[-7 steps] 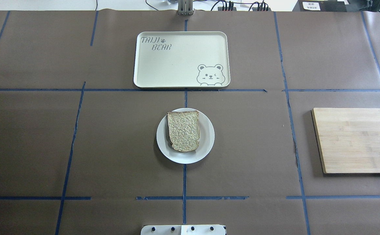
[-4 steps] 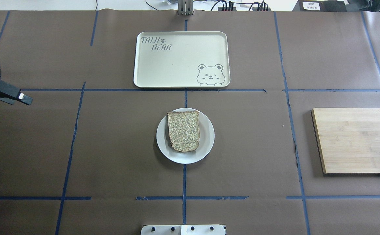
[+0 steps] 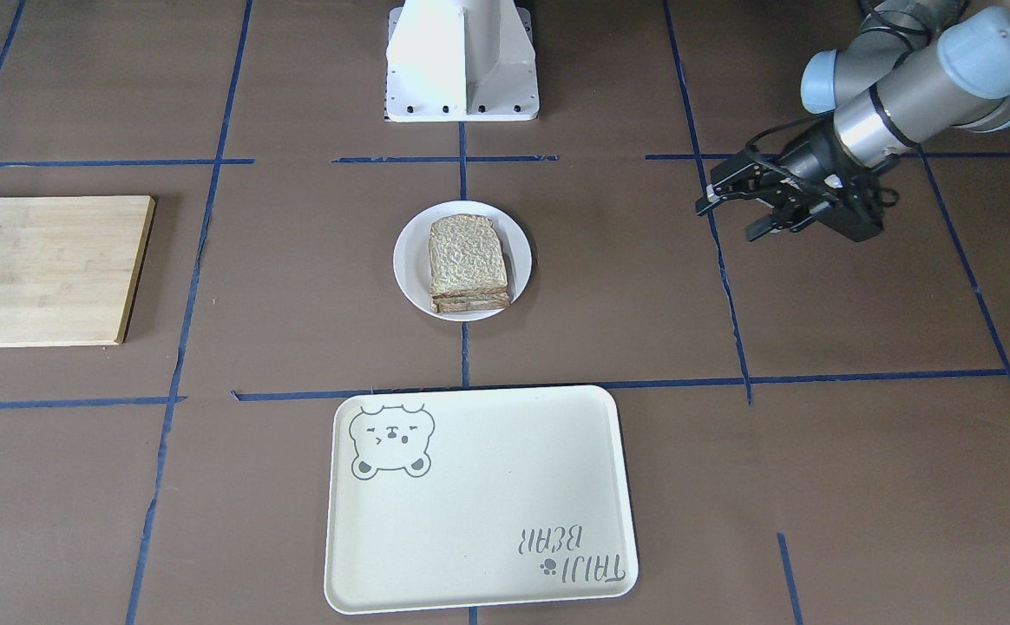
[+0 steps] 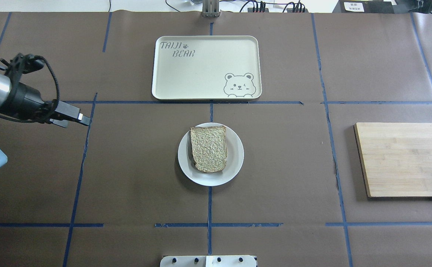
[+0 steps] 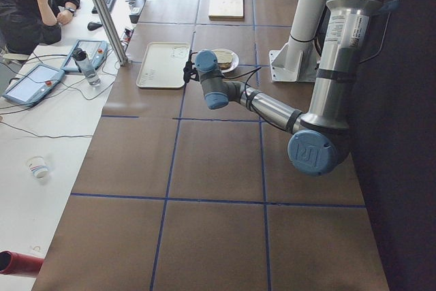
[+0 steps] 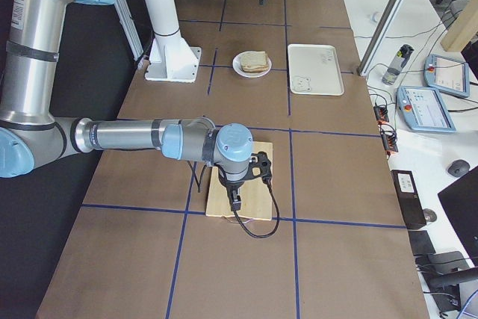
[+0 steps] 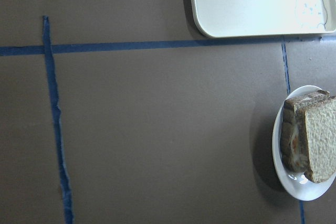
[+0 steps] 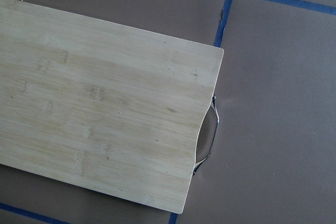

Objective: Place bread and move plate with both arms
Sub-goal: 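Reach the left gripper toward the plate rim and grasp it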

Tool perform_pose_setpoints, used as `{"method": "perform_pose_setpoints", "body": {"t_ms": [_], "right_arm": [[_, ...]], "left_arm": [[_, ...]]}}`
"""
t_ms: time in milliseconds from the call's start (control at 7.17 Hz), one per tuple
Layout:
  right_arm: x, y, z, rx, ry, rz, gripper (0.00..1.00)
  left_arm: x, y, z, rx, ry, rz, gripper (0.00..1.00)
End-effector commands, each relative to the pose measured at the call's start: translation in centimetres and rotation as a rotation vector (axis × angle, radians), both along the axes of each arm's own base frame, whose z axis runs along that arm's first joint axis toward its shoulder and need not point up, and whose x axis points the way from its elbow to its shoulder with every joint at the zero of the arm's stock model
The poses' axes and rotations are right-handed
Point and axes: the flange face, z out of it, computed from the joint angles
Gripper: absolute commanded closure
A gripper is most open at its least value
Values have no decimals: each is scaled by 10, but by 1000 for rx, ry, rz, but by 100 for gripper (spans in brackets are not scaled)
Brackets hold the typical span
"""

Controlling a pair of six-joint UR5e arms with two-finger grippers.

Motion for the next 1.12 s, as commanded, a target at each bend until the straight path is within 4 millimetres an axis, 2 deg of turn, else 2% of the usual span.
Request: {"method": "perform_pose_setpoints", "body": {"t_ms": [0,140,279,419,558,698,837,977], "right_arm": [[0,0,2,-4,0,0,0],[0,0,2,-4,0,0,0],[0,0,2,-4,0,0,0],[0,0,2,-4,0,0,0],[0,0,2,-4,0,0,0],[0,0,2,-4,0,0,0],[0,0,2,-4,0,0,0],[0,0,2,-4,0,0,0]], "left_arm": [[57,25,-12,-29,120,-75,0],[74,34,-15,-66,192,-99,0],[98,35,-21,-110,252,-138,0],[135,48,-25,-125,314,-187,0],[170,76,-34,-156,372,-197,0],[188,88,-43,-162,389,-207,0],[214,90,-42,-169,376,-215,0],[227,86,-40,-172,366,-226,0]]}}
